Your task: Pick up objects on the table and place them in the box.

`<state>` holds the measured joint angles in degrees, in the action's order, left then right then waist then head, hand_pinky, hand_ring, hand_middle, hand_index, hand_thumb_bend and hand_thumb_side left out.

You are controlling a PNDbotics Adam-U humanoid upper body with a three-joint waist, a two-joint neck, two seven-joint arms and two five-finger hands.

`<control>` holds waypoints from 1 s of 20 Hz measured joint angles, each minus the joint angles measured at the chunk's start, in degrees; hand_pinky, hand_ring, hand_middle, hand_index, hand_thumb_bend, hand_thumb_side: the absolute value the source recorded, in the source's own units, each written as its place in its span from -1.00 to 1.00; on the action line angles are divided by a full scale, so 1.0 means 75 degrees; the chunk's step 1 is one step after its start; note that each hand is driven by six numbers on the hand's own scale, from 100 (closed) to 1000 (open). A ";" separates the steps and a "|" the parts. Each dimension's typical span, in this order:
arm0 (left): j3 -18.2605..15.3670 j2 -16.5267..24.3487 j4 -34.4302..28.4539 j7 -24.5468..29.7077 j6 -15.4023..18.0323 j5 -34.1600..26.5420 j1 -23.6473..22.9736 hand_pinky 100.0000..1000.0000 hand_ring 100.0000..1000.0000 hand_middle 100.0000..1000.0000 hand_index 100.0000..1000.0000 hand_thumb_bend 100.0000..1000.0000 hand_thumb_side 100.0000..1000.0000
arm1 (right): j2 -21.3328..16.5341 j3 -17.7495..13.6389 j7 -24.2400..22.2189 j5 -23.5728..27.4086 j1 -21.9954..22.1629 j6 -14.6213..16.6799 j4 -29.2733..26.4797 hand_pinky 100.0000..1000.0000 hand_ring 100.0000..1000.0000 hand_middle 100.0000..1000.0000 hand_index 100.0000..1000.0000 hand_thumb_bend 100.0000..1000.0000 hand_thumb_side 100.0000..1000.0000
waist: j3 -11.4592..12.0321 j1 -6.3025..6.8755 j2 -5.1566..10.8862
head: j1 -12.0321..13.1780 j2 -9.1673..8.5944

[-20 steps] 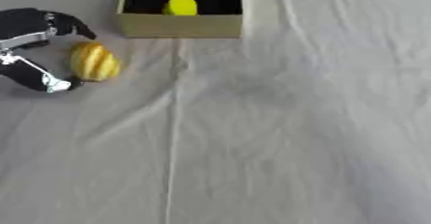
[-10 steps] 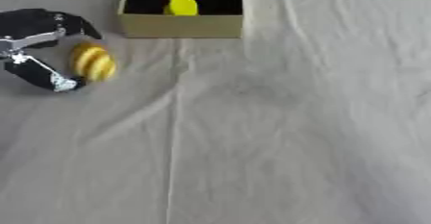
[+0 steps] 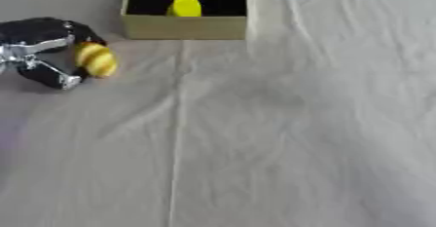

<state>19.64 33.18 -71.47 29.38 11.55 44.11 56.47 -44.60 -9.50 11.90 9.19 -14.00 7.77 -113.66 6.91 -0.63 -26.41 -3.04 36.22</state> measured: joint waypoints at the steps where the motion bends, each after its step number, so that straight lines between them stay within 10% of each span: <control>1: -0.0047 0.0001 -0.0125 -0.0011 -0.0014 -0.0105 0.0000 0.61 0.63 0.42 0.44 -1.00 -0.84 | 0.0000 0.0000 0.0002 0.0000 0.0016 -0.0002 0.0000 0.86 0.66 0.10 0.59 -1.00 0.10 | 0.0004 -0.0007 0.0000 | -0.0001 0.0000; 12: -0.0629 0.0179 -0.1934 -0.0176 -0.0490 -0.1367 0.0749 0.55 0.57 0.37 0.43 -1.00 -0.82 | 0.0030 -0.0048 0.0079 -0.0001 0.0118 0.0069 0.0000 0.86 0.65 0.08 0.58 -1.00 0.10 | 0.0043 -0.0001 0.0002 | -0.0076 -0.0003; 20: -0.0616 -0.0461 -0.1452 -0.0368 -0.0928 -0.1421 0.1607 0.55 0.56 0.36 0.44 -1.00 -0.85 | 0.0134 0.0025 -0.0065 0.0075 -0.0227 0.0078 0.0000 0.86 0.65 0.06 0.58 -1.00 0.09 | -0.0607 0.0184 -0.0067 | 0.0207 -0.0080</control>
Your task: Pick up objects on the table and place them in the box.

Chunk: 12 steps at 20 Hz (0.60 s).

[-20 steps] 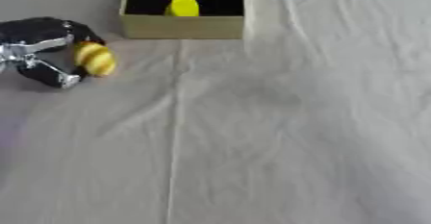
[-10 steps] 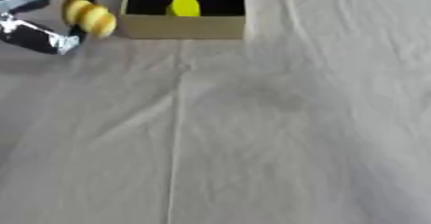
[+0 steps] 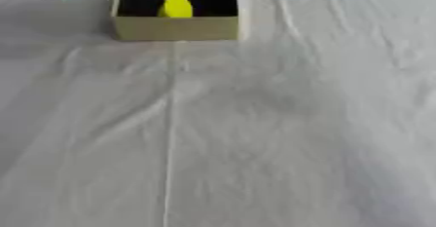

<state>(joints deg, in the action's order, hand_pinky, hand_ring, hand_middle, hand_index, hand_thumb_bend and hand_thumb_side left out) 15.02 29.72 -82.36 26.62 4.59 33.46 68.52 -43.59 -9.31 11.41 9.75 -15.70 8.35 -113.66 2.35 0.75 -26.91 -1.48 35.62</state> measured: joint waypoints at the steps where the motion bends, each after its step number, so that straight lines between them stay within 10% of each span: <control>1: 0.0007 -0.0096 0.0177 -0.0062 0.0019 0.0102 0.0027 0.55 0.57 0.37 0.45 -1.00 -0.85 | 0.0000 0.0026 -0.0034 0.0027 -0.0066 0.0023 0.0000 0.86 0.65 0.06 0.58 -1.00 0.09 | -0.0109 0.0034 -0.0024 | 0.0070 -0.0009; 12: -0.0302 -0.0538 0.2146 -0.1012 0.0579 0.1023 0.0042 0.56 0.58 0.39 0.47 -1.00 -0.89 | 0.0016 0.0129 -0.0291 0.0168 -0.0439 0.0574 0.0000 0.85 0.65 0.07 0.59 -1.00 0.08 | -0.0774 0.0242 -0.0112 | 0.0514 -0.0306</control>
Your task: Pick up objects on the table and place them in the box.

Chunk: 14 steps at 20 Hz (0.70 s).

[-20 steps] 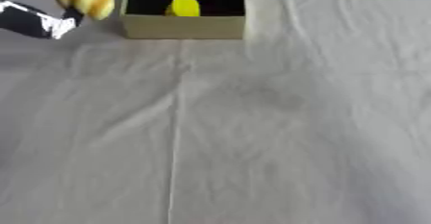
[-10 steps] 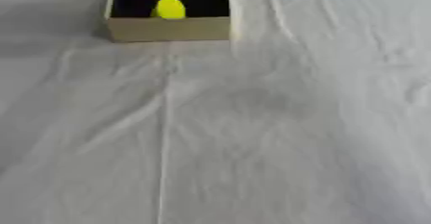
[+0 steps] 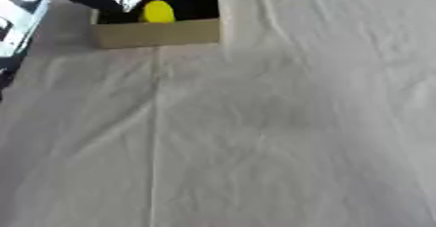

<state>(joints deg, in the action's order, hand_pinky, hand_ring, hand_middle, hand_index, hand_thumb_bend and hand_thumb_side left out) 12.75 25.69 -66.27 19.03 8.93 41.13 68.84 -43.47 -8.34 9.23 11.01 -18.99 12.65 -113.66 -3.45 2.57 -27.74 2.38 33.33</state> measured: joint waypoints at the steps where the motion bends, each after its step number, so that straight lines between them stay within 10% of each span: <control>1: -0.0042 -0.0012 0.0175 -0.0101 0.0029 0.0092 0.0001 0.56 0.58 0.39 0.48 -1.00 -0.88 | 0.0013 0.0014 -0.0009 0.0004 -0.0024 0.0016 0.0000 0.85 0.65 0.06 0.59 -1.00 0.08 | -0.0034 0.0015 -0.0011 | 0.0017 -0.0036; 7: -0.0342 -0.0135 0.1096 -0.0776 0.0117 0.0721 0.0042 0.61 0.66 0.50 0.68 -1.00 -0.86 | 0.0116 0.0059 -0.0078 0.0021 -0.0023 0.0013 0.0000 0.86 0.66 0.06 0.59 -1.00 0.08 | -0.0109 0.0075 -0.0059 | 0.0077 -0.0159; 11: -0.0381 -0.0145 0.1314 -0.0993 0.0201 0.1010 0.0101 0.81 0.89 0.72 0.95 -0.72 0.17 | 0.0127 0.0087 -0.0146 0.0021 -0.0013 -0.0032 0.0000 0.87 0.66 0.06 0.59 -1.00 0.09 | -0.0103 0.0104 -0.0063 | 0.0078 -0.0160; 14: -0.0386 -0.0145 0.1331 -0.1047 0.0254 0.1240 0.0110 0.84 0.92 0.72 0.98 -0.46 0.39 | 0.0169 0.0092 -0.0202 0.0020 0.0012 -0.0067 0.0000 0.87 0.66 0.06 0.59 -1.00 0.08 | -0.0086 0.0114 -0.0063 | 0.0078 -0.0157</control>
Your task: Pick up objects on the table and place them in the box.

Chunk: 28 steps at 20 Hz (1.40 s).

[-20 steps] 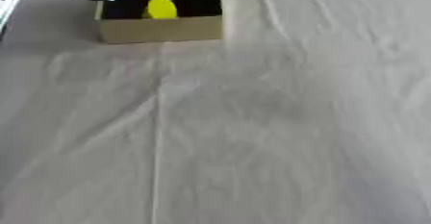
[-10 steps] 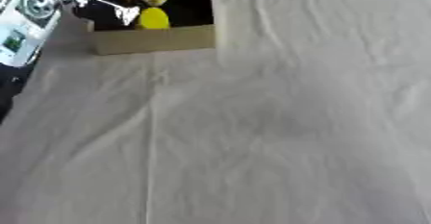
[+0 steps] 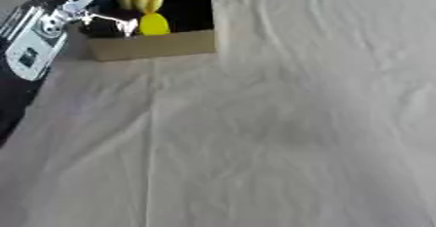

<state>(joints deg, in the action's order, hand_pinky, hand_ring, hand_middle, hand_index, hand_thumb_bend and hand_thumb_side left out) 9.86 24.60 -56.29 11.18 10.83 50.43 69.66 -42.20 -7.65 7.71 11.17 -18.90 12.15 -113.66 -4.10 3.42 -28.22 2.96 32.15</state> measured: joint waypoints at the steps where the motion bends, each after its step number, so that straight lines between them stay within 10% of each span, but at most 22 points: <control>1: -0.0007 0.0000 0.0000 -0.0035 0.0018 0.0072 0.0000 0.84 0.92 0.72 0.98 -0.48 0.39 | 0.0017 0.0005 -0.0016 0.0000 0.0026 -0.0013 0.0000 0.87 0.66 0.06 0.59 -1.00 0.08 | 0.0013 -0.0001 0.0000 | 0.0000 0.0003; 7: -0.0082 0.0008 -0.0097 -0.0281 0.0000 0.0085 0.0000 0.83 0.93 0.72 0.97 -0.58 0.30 | 0.0030 0.0043 -0.0090 -0.0010 0.0120 -0.0086 0.0000 0.87 0.66 0.06 0.59 -1.00 0.08 | 0.0091 -0.0019 0.0002 | -0.0010 0.0077; 10: -0.0099 0.0015 -0.0296 -0.0335 -0.0020 -0.0131 0.0000 0.82 0.90 0.69 0.92 -0.94 0.12 | 0.0061 0.0043 -0.0097 -0.0014 0.0179 -0.0093 0.0000 0.86 0.66 0.06 0.59 -1.00 0.08 | 0.0148 -0.0081 0.0010 | -0.0019 0.0143; 14: -0.0220 0.0029 -0.0930 -0.0549 0.0004 -0.0608 -0.0014 0.70 0.76 0.56 0.61 -1.00 0.03 | 0.0081 0.0018 -0.0038 -0.0025 0.0273 -0.0035 0.0000 0.86 0.66 0.07 0.59 -1.00 0.07 | 0.0297 -0.0176 0.0072 | -0.0102 0.0238; 20: -0.0338 0.0888 -0.5114 -0.1409 -0.0981 -0.4551 -0.1435 0.66 0.67 0.49 0.60 -1.00 0.03 | 0.0077 -0.0212 0.0370 -0.0168 0.0529 0.0465 0.0000 0.83 0.64 0.09 0.59 -1.00 -0.02 | 0.0617 -0.0284 0.0104 | -0.0361 0.0289; 21: -0.0413 0.1081 -0.5867 -0.1586 -0.1165 -0.5149 -0.1761 0.66 0.67 0.50 0.60 -1.00 0.54 | 0.0077 -0.0256 0.0471 -0.0225 0.0588 0.0599 0.0000 0.83 0.64 0.10 0.59 -1.00 0.04 | 0.0688 -0.0300 0.0111 | -0.0420 0.0294; 22: -0.0502 0.1257 -0.6451 -0.1777 -0.1264 -0.5670 -0.2058 0.65 0.66 0.49 0.60 -1.00 0.04 | 0.0077 -0.0293 0.0576 -0.0280 0.0642 0.0738 0.0000 0.83 0.64 0.10 0.58 -1.00 -0.04 | 0.0751 -0.0317 0.0124 | -0.0477 0.0296; 28: -0.1138 0.1833 -0.7588 -0.3235 -0.0139 -0.7463 -0.3599 0.61 0.66 0.49 0.62 -1.00 0.09 | 0.0090 -0.0418 0.1112 -0.0615 0.0868 0.1590 0.0000 0.80 0.63 0.13 0.58 -1.00 -0.03 | 0.0978 -0.0478 0.0203 | -0.0721 0.0300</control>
<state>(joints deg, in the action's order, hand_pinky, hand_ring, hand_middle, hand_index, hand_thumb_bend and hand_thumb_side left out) 1.32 38.35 -113.20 -13.09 9.79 -5.54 42.67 -41.53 -10.79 16.06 6.55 -12.39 24.08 -113.66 3.24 -0.16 -26.69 -2.44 34.40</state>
